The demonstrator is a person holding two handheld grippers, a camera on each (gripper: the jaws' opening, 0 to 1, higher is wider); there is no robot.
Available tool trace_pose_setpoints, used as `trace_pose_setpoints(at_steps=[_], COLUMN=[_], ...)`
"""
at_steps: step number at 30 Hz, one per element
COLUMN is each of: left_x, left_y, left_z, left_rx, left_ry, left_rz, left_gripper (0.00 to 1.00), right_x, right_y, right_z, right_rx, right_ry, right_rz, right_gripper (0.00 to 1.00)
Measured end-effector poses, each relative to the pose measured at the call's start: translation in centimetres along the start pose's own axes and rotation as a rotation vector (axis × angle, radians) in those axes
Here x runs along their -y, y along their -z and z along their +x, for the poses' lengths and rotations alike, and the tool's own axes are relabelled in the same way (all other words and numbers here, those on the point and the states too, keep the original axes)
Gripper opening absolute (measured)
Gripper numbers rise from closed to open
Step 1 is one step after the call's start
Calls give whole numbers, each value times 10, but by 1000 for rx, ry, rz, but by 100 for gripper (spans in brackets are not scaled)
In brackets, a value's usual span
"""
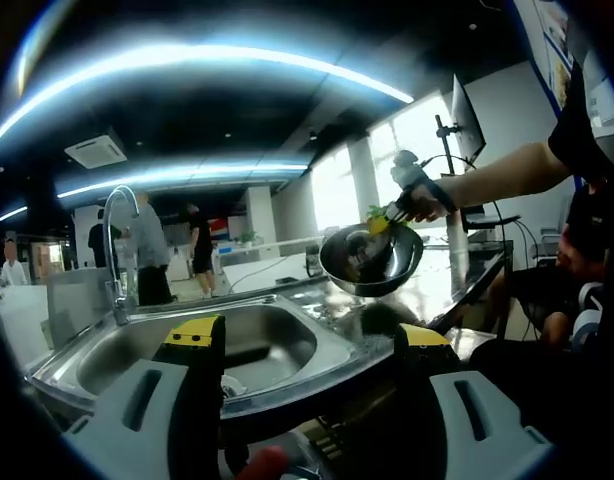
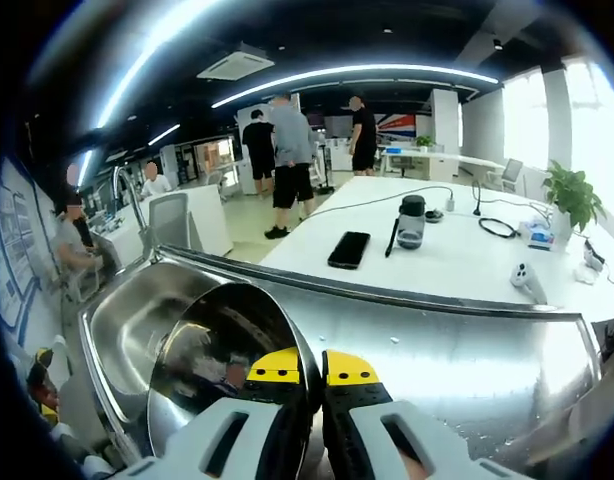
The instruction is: Pick up bowl with dirty water move over sink pour dirty water into sink return bowl to place
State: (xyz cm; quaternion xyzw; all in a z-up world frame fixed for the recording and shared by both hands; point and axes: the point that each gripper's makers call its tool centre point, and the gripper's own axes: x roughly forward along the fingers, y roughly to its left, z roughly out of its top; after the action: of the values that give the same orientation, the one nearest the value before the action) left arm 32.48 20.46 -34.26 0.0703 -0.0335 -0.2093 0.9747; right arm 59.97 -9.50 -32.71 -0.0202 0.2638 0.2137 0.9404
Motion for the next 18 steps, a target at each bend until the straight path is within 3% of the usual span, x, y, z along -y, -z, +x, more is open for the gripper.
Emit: trace_pose_setpoints(at_steps=[4, 18], left_x=[0, 3], left_y=[1, 3], left_z=[0, 4], left_rx=[-2, -11], left_ry=[-1, 7], left_rz=[1, 1], left_gripper=[68, 68], right_x=[6, 15], right_y=[3, 10], right_z=[2, 10], right_rx=[-3, -26], right_ry=[20, 7], right_rz=[-26, 4], right_gripper=[0, 0])
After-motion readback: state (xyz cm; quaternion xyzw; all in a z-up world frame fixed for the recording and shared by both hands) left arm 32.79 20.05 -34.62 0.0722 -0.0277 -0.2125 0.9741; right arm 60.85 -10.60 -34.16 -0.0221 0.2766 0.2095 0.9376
